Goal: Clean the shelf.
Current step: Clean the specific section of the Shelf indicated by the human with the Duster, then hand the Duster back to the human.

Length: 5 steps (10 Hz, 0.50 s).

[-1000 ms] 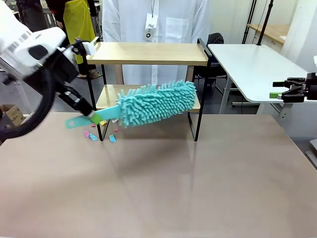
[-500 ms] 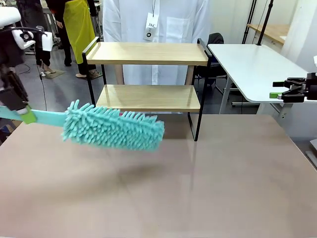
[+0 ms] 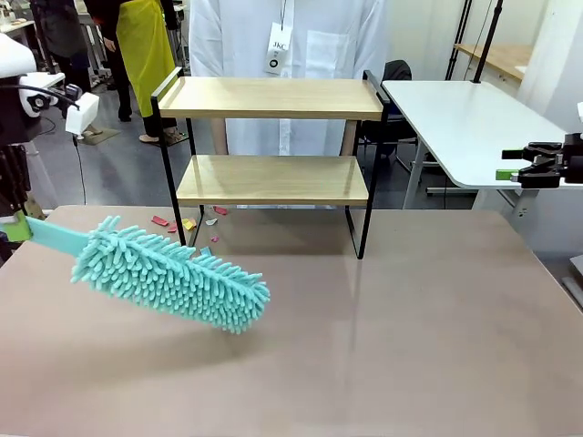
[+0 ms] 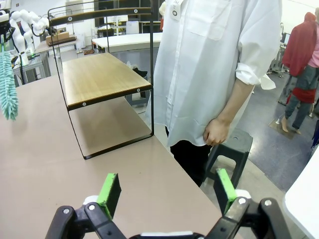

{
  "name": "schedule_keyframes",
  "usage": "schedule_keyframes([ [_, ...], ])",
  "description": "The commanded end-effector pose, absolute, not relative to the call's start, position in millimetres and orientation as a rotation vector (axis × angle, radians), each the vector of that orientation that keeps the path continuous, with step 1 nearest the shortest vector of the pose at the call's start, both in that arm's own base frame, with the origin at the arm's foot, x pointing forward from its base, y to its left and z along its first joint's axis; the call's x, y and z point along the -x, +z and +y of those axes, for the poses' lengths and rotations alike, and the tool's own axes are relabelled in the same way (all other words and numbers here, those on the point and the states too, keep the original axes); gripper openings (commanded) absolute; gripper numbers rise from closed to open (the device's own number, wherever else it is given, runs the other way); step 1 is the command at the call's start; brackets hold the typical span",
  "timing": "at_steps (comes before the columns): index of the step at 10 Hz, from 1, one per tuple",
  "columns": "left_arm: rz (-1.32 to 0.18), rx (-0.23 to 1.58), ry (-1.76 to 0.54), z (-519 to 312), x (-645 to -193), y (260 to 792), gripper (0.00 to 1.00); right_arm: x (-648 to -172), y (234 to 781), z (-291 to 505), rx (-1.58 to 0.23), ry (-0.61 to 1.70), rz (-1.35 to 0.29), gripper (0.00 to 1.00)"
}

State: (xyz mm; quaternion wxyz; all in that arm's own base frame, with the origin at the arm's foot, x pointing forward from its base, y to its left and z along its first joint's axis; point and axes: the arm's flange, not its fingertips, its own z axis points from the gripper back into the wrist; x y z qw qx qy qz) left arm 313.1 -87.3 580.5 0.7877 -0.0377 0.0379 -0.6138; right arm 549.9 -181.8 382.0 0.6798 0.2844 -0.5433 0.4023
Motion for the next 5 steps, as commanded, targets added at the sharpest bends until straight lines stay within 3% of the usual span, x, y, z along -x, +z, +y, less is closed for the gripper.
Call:
schedule_keyframes([
  [1, 0.033, 0.027, -1.404, -89.6, -322.2, 583.6, 0.13, -550.5, 385.5, -180.9, -0.633, 0.904, -1.212, 1.0],
  [5, 0.082, 0.081, -1.323, -87.3, -313.1, 580.5, 0.13, -550.5, 385.5, -180.9, -0.633, 0.904, -1.212, 1.0],
])
